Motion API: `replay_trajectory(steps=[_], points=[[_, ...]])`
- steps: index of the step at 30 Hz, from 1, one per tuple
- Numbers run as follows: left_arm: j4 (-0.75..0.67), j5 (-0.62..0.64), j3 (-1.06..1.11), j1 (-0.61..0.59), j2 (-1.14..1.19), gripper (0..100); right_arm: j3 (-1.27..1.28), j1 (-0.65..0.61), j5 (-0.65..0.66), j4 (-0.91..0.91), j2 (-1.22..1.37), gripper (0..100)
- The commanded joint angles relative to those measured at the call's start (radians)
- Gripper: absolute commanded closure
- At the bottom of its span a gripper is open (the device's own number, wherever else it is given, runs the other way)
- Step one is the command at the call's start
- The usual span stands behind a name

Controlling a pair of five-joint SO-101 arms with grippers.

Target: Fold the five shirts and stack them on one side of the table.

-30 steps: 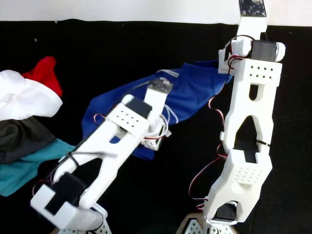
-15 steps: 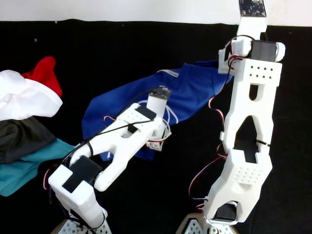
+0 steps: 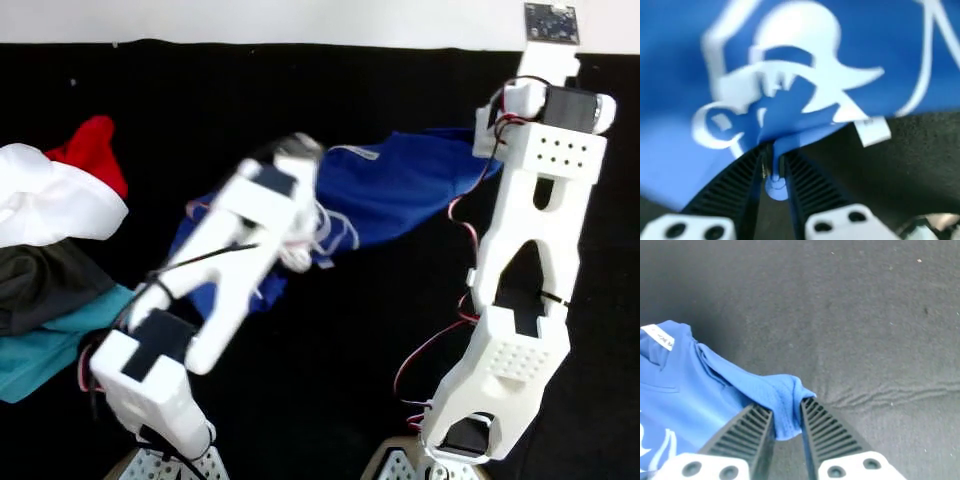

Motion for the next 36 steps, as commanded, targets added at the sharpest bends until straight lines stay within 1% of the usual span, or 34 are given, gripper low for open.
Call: replay_trajectory(steps=[1,3,4,8,11,14,16,18,21,23,25,30,33,36], points=[[0.186,-0.008,-0.239,-0.081,-0.139,99,-0.081,0.016,-0.011,0.007,-0.051,99.3],[0.267,-0.008,-0.355,-0.114,-0.217,99,-0.140,0.015,-0.017,0.012,-0.074,99.3],[0.290,-0.008,-0.403,-0.130,-0.255,99,-0.174,0.016,-0.043,0.019,-0.087,99.3],[0.307,-0.009,-0.541,-0.186,-0.395,99,-0.298,0.068,-0.180,0.024,-0.131,99.3],[0.305,-0.009,-0.587,-0.214,-0.492,99,-0.334,0.105,-0.275,0.024,-0.159,99.3],[0.315,-0.009,-0.587,-0.217,-0.564,99,-0.334,0.113,-0.288,0.025,-0.166,99.3],[0.327,-0.009,-0.576,-0.222,-0.588,99,-0.320,0.114,-0.292,0.074,-0.159,99.3],[0.328,-0.009,-0.527,-0.220,-0.593,99,-0.257,0.101,-0.288,0.128,-0.140,99.3],[0.319,-0.009,-0.387,-0.219,-0.591,99,-0.073,0.097,-0.284,0.125,-0.127,99.3],[0.313,-0.009,-0.278,-0.219,-0.591,99,0.084,0.094,-0.252,0.125,-0.125,99.3],[0.269,-0.009,-0.174,-0.217,-0.591,99,0.251,0.077,-0.218,0.124,-0.125,99.3],[0.095,-0.009,0.041,-0.216,-0.593,99,0.619,0.065,-0.124,0.122,-0.125,99.3],[0.020,-0.009,0.140,-0.214,-0.593,99,0.769,0.068,-0.084,0.093,-0.131,99.3],[-0.035,-0.009,0.239,-0.214,-0.595,99,0.866,0.068,-0.020,0.068,-0.133,99.3]])
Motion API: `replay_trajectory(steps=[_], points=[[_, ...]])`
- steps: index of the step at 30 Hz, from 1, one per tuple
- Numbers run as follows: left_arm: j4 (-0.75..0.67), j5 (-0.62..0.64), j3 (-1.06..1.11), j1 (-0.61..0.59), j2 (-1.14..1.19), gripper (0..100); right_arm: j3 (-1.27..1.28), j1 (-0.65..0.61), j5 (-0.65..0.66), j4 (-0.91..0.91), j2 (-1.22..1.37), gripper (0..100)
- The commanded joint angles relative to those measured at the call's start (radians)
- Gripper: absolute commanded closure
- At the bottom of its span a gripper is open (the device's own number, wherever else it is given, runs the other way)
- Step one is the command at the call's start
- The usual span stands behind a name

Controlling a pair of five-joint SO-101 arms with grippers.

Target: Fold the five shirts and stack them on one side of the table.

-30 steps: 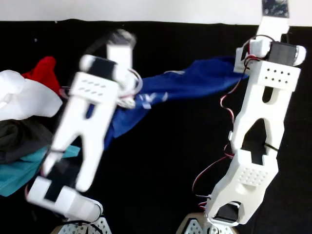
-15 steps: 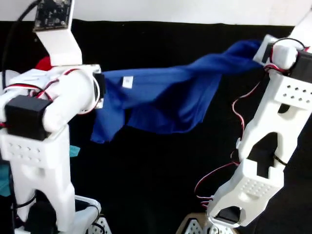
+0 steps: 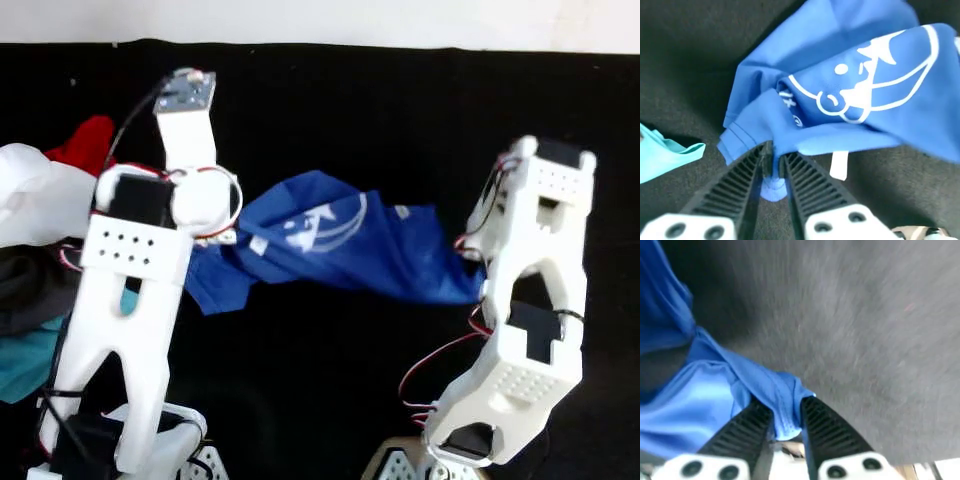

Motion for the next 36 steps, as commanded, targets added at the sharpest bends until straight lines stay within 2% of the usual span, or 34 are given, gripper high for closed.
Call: replay_trajectory(steps=[1,4,8,11,13,17,20,23,26,29,33,36], points=[[-0.077,-0.009,0.093,-0.008,-0.027,99,0.107,-0.008,0.083,-0.028,-0.016,99.3],[-0.097,-0.009,0.159,-0.013,-0.028,99,0.177,0.001,0.212,-0.035,-0.018,99.3],[-0.097,-0.009,0.197,-0.015,-0.028,99,0.254,0.002,0.482,-0.024,-0.079,99.3],[-0.097,-0.009,0.191,-0.016,-0.028,99,0.297,-0.015,0.589,-0.022,-0.206,98.1],[-0.098,-0.011,0.179,-0.016,-0.030,99,0.306,-0.044,0.623,-0.002,-0.294,90.7],[-0.097,-0.011,0.142,-0.018,-0.030,99,0.303,-0.114,0.623,0.030,-0.473,68.3],[-0.097,-0.011,0.111,-0.059,-0.030,99,0.303,-0.176,0.586,0.028,-0.608,71.0],[-0.097,-0.009,0.076,-0.125,-0.030,99,0.311,-0.291,0.512,0.016,-0.676,76.1],[-0.091,-0.009,0.028,-0.191,-0.030,99,0.323,-0.453,0.453,-0.010,-0.641,79.6],[-0.087,-0.009,-0.024,-0.226,-0.030,99,0.366,-0.570,0.391,-0.134,-0.530,80.6],[-0.026,-0.008,-0.053,-0.220,-0.030,99,0.392,-0.598,0.333,-0.367,-0.289,80.6],[0.014,-0.008,-0.053,-0.213,-0.030,99,0.354,-0.547,0.333,-0.518,-0.079,80.9]])
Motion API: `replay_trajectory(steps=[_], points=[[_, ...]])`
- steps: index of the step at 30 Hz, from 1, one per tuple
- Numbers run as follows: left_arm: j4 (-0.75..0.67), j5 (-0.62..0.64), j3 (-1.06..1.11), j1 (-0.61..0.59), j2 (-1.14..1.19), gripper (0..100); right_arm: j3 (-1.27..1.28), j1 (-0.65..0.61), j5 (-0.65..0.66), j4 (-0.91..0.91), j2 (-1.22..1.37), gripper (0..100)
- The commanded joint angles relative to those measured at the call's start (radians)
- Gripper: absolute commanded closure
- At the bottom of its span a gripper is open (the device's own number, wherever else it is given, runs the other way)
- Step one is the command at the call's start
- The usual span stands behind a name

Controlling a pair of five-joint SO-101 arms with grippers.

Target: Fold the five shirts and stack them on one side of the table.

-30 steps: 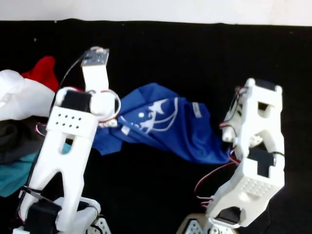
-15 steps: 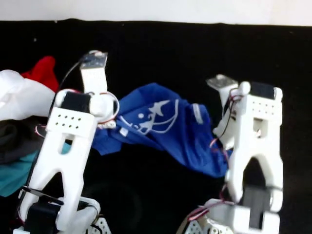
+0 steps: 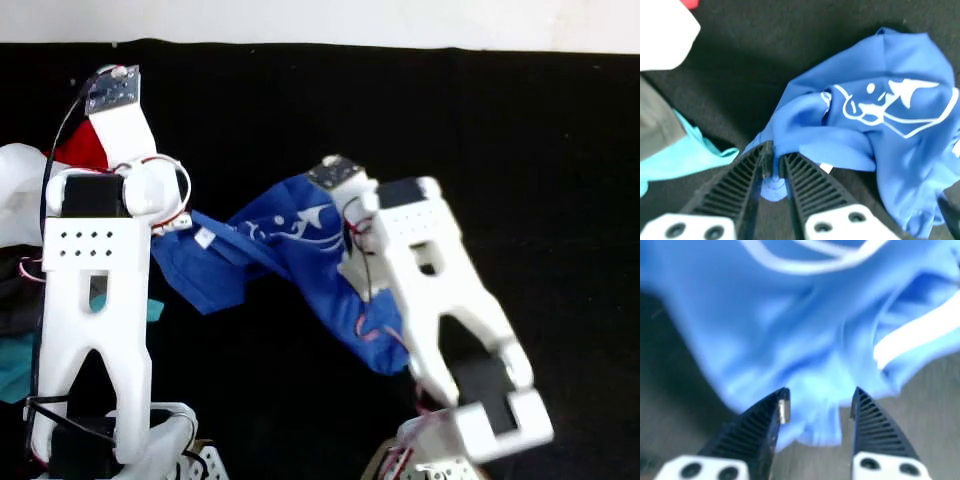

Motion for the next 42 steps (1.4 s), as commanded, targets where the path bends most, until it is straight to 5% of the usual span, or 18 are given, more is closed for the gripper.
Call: replay_trajectory(steps=[1,10,13,22,26,32,42], points=[[0.049,-0.008,-0.039,0.002,-0.030,99,-0.081,0.070,-0.018,-0.179,0.226,81.1],[0.058,-0.008,-0.039,0.008,-0.128,99,-0.768,0.398,-0.023,-0.228,0.591,86.5],[0.037,-0.008,-0.028,0.008,-0.145,99,-0.978,0.453,-0.118,-0.174,0.653,86.5],[-0.048,-0.008,-0.028,0.010,-0.033,99,-1.360,0.469,-0.187,0.255,0.680,79.3],[-0.080,-0.008,-0.028,0.010,0.015,99,-1.451,0.433,-0.106,0.418,0.674,78.6],[-0.130,-0.008,-0.030,0.010,0.056,99,-1.282,0.432,-0.094,0.417,0.495,78.6],[-0.140,-0.008,-0.031,0.010,0.058,99,-0.160,0.269,0.081,0.282,-0.163,78.6]])
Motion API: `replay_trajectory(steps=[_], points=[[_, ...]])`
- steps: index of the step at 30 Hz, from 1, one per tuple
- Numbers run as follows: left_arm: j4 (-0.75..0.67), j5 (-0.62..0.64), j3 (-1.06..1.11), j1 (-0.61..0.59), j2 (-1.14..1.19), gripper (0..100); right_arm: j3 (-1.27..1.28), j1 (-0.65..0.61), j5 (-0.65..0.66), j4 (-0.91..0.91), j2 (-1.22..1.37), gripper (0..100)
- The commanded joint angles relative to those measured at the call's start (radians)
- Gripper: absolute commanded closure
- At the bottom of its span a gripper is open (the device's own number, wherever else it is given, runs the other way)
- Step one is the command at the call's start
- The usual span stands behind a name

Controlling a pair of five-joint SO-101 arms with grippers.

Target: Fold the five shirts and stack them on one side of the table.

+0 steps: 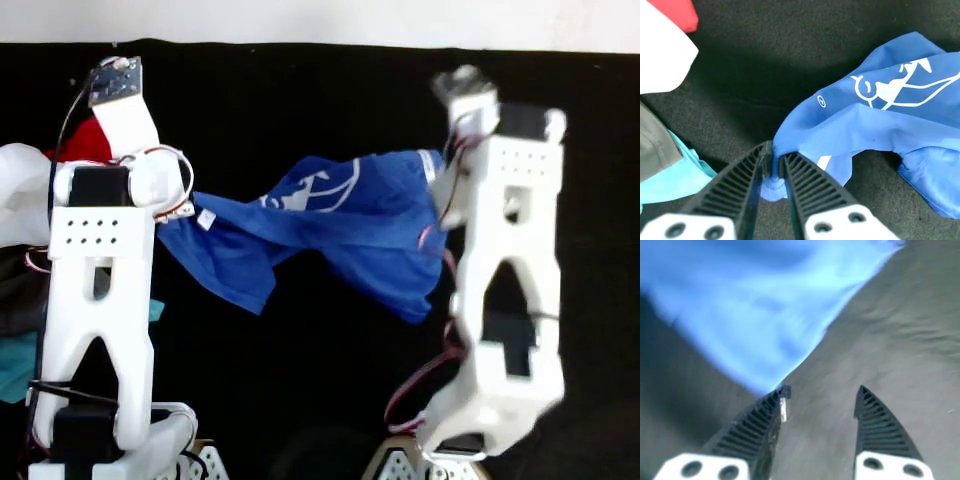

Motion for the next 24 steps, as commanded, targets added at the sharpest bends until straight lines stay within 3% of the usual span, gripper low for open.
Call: replay_trajectory(steps=[1,9,21,24], points=[[-0.018,-0.008,-0.031,0.008,-0.004,99,0.424,-0.104,0.063,-0.128,-0.254,78.6],[-0.025,-0.008,-0.030,0.008,-0.004,99,0.851,-0.246,0.086,-0.453,-0.351,78.2],[-0.021,-0.008,-0.030,0.007,-0.007,99,0.845,-0.183,0.086,-0.734,-0.027,78.6],[-0.018,-0.008,-0.030,0.007,-0.005,99,0.780,-0.127,0.086,-0.739,-0.005,86.8]])
